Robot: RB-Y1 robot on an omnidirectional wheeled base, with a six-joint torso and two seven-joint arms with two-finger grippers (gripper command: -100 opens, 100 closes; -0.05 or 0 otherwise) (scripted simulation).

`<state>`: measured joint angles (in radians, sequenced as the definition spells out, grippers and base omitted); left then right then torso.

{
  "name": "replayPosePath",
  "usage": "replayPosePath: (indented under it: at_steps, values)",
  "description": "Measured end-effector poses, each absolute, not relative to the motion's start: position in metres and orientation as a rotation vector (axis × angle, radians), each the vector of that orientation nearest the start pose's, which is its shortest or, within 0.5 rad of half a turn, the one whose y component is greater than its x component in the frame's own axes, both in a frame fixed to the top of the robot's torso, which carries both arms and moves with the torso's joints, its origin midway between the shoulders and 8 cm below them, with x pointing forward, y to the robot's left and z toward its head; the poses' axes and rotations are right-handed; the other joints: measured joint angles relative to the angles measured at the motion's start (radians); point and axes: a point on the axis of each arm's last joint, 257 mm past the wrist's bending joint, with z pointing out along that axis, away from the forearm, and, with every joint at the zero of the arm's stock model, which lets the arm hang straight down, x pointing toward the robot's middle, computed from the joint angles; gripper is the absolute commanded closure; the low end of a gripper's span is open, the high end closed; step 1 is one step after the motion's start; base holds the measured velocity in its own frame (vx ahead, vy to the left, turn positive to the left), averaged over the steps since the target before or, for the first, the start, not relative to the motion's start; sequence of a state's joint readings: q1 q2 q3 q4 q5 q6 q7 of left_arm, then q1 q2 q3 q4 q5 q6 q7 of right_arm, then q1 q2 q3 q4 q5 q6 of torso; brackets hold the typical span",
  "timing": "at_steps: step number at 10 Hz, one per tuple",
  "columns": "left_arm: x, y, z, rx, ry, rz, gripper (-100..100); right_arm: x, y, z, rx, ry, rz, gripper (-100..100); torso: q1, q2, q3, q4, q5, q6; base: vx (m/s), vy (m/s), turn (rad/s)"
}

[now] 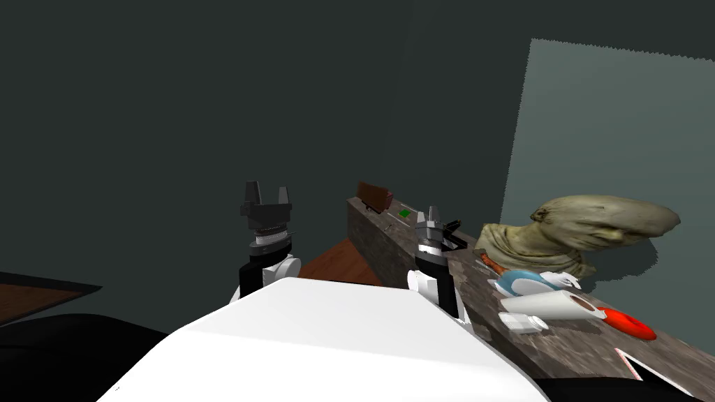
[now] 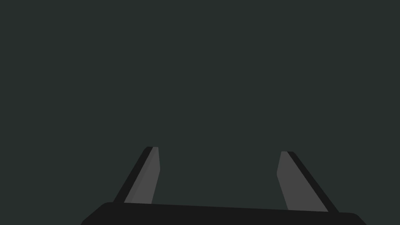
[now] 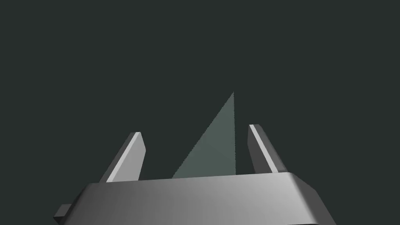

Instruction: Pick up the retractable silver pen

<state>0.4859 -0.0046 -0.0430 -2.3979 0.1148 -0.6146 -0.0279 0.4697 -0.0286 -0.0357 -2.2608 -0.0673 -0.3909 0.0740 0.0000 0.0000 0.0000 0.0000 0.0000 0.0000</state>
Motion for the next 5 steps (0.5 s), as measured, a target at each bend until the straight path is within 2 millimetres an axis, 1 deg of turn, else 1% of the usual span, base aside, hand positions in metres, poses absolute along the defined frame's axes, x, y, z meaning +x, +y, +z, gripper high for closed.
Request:
replayPosePath:
  at_steps: [2, 3, 4, 5]
  values:
    - [0.294, 0.274, 0.096, -0.531, 0.367, -1.442, 0, 0.367, -0.293, -0.002, 0.707, 0.75, 1.211, -100, 0.0, 0.0, 0.0, 0.0, 0.0, 0.0, 0.012, 0.004, 0.109]
    - [0.294, 0.274, 0.096, -0.531, 0.367, -1.442, 0, 0.369, -0.29, -0.009, 0.699, 0.799, 1.196, -100, 0.0, -0.001, 0.0, 0.0, 0.0, 0.0, 0.018, 0.005, 0.144]
    - [0.294, 0.274, 0.096, -0.531, 0.367, -1.442, 0, 0.368, -0.289, -0.019, 0.696, 0.855, 1.175, -100, 0.0, -0.001, -0.001, 0.0, 0.0, 0.0, 0.012, 0.002, 0.037]
    - [0.294, 0.274, 0.096, -0.531, 0.367, -1.442, 0, 0.369, -0.285, -0.025, 0.687, 0.891, 1.165, -100, 0.0, -0.001, 0.0, 0.0, 0.0, 0.0, 0.014, 0.006, 0.092]
